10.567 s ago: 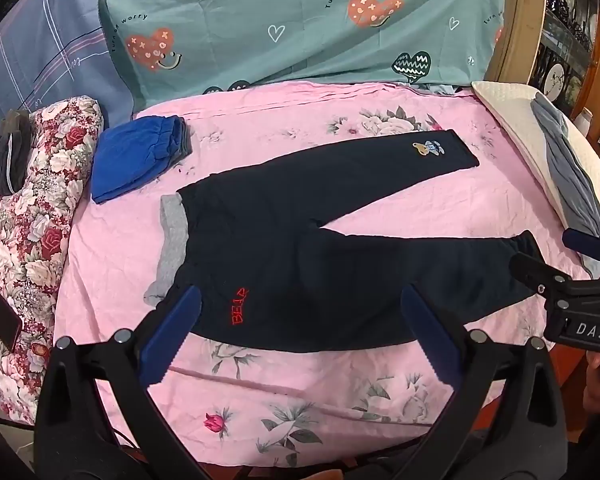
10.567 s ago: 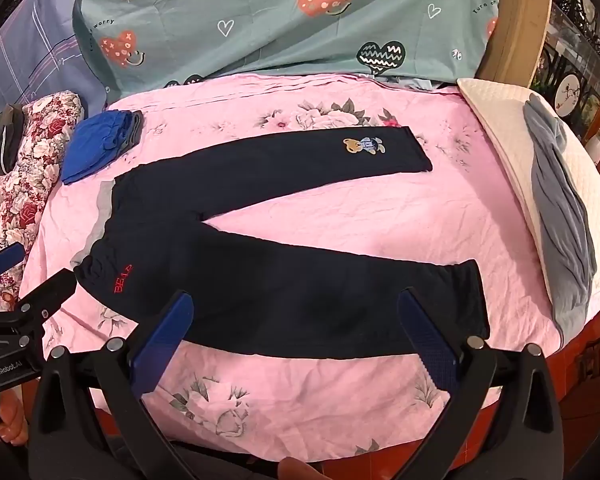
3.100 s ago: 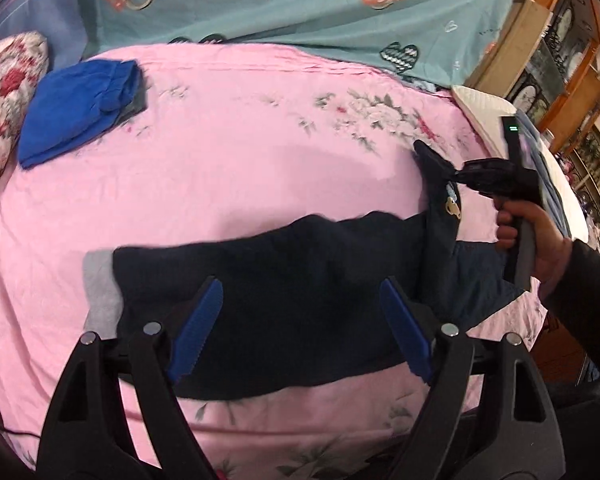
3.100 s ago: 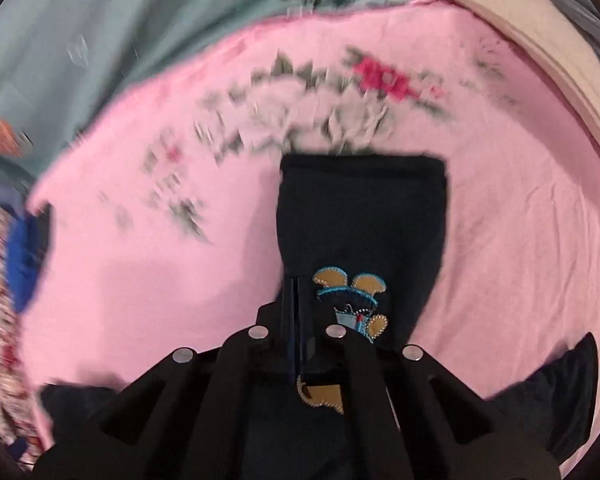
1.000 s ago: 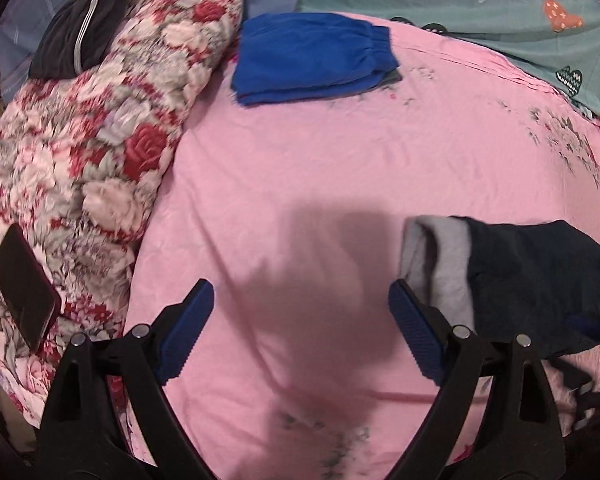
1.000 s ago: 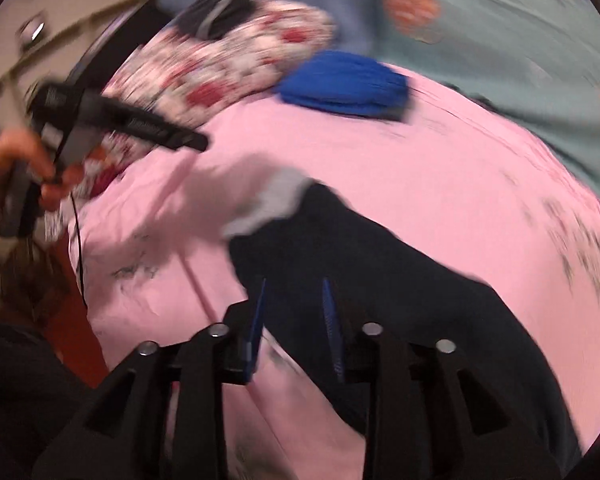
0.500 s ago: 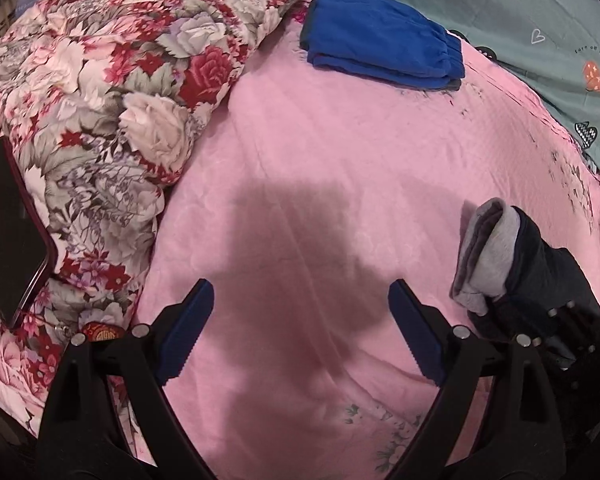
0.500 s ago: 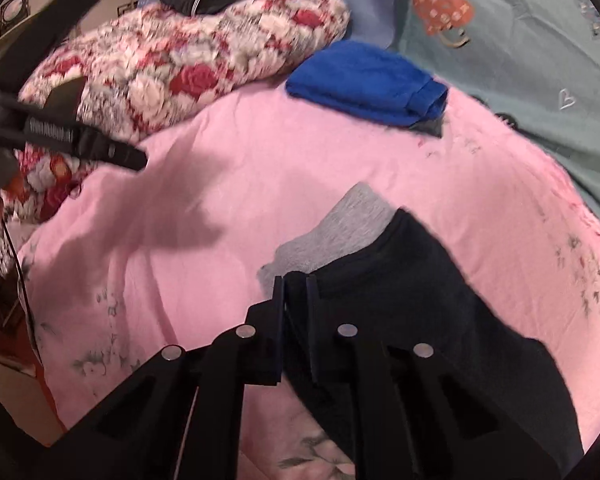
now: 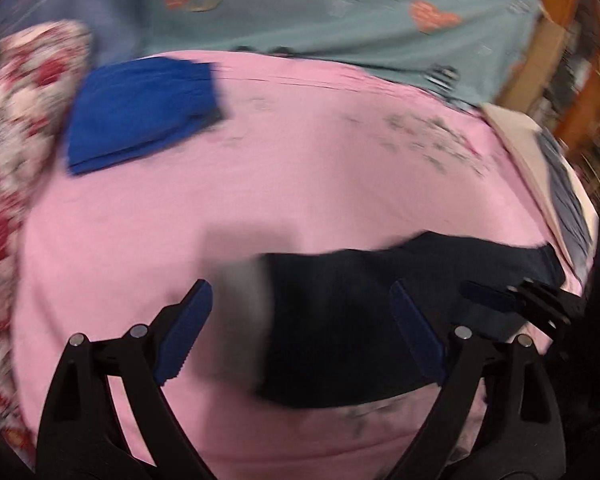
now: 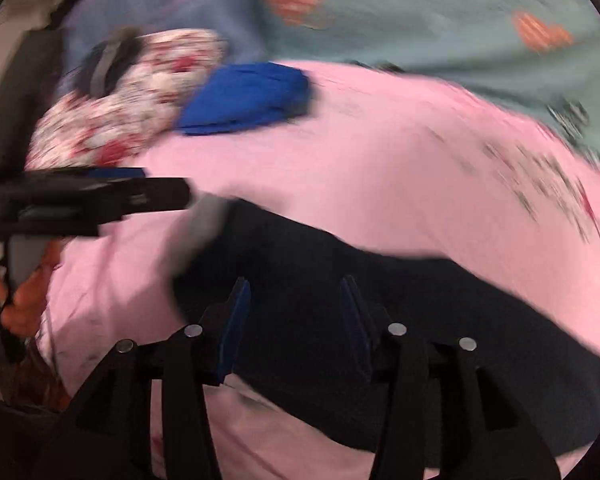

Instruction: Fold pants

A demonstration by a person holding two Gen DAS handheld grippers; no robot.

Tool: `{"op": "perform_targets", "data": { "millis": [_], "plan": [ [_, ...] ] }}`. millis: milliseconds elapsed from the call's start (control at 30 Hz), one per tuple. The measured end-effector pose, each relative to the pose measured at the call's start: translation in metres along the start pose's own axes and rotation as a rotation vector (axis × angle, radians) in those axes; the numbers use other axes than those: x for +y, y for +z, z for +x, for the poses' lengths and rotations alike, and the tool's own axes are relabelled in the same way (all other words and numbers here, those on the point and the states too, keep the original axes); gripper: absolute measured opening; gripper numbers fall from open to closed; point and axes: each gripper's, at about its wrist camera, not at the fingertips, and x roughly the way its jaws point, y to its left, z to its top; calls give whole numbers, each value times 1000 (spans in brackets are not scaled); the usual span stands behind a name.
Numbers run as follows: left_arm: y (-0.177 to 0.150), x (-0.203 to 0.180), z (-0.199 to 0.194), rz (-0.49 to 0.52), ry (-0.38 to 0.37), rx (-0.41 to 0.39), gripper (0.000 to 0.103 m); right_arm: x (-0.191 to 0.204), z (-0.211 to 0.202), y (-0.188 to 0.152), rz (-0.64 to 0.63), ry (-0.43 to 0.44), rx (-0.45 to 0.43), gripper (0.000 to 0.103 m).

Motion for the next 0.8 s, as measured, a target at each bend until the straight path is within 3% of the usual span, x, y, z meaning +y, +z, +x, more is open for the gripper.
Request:
{"op": "perform_targets", "data": {
  "millis": [67,100,200,300,433,533,700,800],
  "plan": [
    [-7,-25,30,57,-18,57,92,-39,17,-29,74,-66,133,47],
    [-15,-36,49,90,16,118,92,-51,22,-43,88,-62,192,47],
    [-46,-38,80,160,130,234,92,-57,0,-71,-15,-12,203,46],
    [-60,-42,68,243,149,218,92,-66,-23,-80,-24,17,192,45],
    [-44,-32,49,164,107,222,92,-88,-51,-74,39,44,95,45],
    [-32,-34,40,108,82,186,92,-94,-34,-73,6,61,121,45],
    [-30,-41,48,164,125,201,92,-81,-3,-79,-92,72,194,40],
    [-40,-27,59,145,115,256,92,-81,-7,-76,-93,71,196,17]
  ]
}}
